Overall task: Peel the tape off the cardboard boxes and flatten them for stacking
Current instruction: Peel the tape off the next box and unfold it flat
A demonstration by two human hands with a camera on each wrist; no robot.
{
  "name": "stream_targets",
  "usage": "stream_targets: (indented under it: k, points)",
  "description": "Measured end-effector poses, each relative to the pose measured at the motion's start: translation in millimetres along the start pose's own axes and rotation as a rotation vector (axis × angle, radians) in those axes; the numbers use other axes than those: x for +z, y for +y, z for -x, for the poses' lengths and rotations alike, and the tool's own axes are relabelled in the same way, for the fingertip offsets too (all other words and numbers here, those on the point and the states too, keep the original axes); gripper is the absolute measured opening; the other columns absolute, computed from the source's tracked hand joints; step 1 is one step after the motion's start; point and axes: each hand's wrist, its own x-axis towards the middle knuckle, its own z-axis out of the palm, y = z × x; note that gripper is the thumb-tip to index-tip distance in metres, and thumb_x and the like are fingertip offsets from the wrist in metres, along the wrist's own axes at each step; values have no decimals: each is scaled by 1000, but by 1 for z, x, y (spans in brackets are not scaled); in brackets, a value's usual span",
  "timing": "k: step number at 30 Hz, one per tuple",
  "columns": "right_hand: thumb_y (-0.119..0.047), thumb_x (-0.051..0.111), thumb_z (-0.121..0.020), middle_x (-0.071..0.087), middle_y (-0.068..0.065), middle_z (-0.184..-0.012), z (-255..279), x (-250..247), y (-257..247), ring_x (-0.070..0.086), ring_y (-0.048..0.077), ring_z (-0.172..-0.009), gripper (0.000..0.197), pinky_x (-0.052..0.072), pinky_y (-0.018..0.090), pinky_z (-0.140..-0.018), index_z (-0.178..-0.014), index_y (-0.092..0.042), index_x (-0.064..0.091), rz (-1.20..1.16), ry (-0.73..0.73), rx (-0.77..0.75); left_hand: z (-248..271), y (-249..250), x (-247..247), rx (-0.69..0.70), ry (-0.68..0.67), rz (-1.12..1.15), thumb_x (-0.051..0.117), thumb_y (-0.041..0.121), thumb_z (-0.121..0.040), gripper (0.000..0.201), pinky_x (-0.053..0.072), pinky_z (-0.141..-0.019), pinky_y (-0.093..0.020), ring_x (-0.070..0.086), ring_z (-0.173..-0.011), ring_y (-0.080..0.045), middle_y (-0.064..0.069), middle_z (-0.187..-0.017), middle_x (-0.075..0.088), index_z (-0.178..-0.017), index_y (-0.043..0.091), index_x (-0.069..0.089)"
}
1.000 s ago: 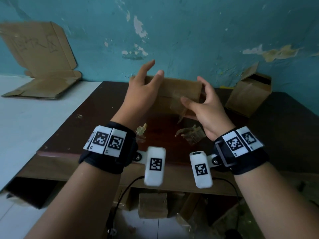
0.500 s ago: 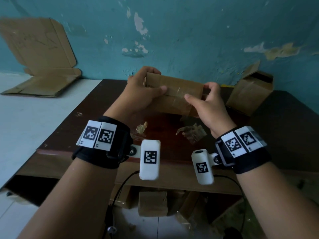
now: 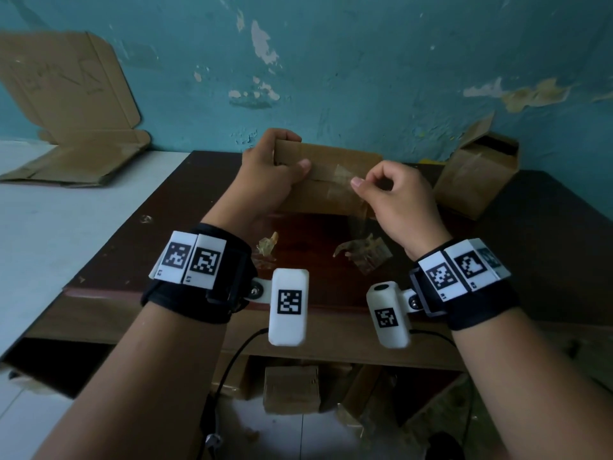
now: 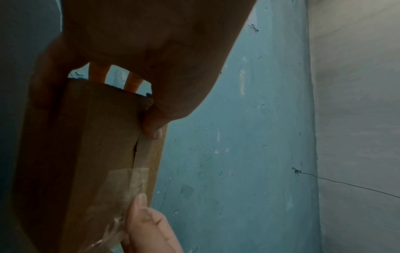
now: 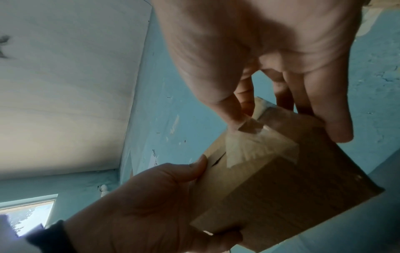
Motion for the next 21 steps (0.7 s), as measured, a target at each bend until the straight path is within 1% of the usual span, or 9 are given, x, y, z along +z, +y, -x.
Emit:
stream_targets:
  k: [3,8,10,12,15,17,18,19,21]
  points:
    - [-35,69,-93,56,-9,-71,0,0,-1,56,11,-73,27,49,36,-72,-74,-19,58,37,-23,-13,-3,-2,-3,-7,16,-37,71,27,-95,31,54,-56,-31,59,-112,-37,-13,-137,47,-94,52,53]
    - [-34,70,-92,53,-9,-68,-2,-1,-1,52,10,-67,28,45,35,-66,-73,-18,56,53,-41,1,-3,-2,-8,-31,4,-46,70,30,-95,29,55,-53,-32,59,-112,-36,-12,-136,48,-94,53,53]
    - [-32,70,-93,51,-10,-67,-3,-2,1,49,7,-66,29,40,31,-64,-72,-19,54,56,-47,-4,-2,-2,-9,-28,5,-44,71,30,-95,28,55,-55,-33,60,-110,-36,-12,-135,49,-94,53,54]
    - [-30,70,-94,51,-9,-68,-4,-5,1,49,8,-66,29,39,30,-62,-72,-20,52,78,-56,-18,0,-2,-10,-28,6,-25,71,29,-94,28,57,-59,-36,61,-108,-36,-12,-134,49,-95,52,55]
    - [-28,67,-95,54,-2,-70,-7,-10,6,59,18,-73,30,50,38,-70,-72,-23,48,34,-83,-6,0,-2,-13,-20,1,7,70,25,-95,26,57,-61,-37,63,-101,-29,-7,-128,53,-98,46,57]
    - [-33,66,-92,65,9,-79,-8,-11,7,68,27,-91,28,57,54,-81,-72,-25,48,-31,-104,19,0,-2,-16,-28,-13,26,69,21,-96,24,57,-60,-38,62,-95,-25,-2,-117,57,-100,42,57]
    - [-34,66,-91,69,14,-86,-8,-12,6,70,26,-97,27,58,58,-82,-73,-25,48,-76,-113,42,0,-2,-18,-38,-19,34,69,20,-96,24,58,-60,-38,62,-94,-25,0,-113,57,-101,41,57]
    - [-30,66,-92,70,17,-91,-9,-13,6,71,23,-97,27,59,59,-82,-74,-24,48,-132,-128,77,1,-1,-19,-50,-23,39,68,20,-97,24,58,-60,-39,62,-93,-24,1,-111,57,-101,41,58]
    - [-15,63,-99,71,23,-102,-9,-17,5,70,20,-87,27,62,51,-79,-78,-17,46,-248,-178,147,2,-1,-21,-69,-27,49,68,20,-97,23,60,-59,-40,62,-93,-24,3,-110,57,-104,39,58]
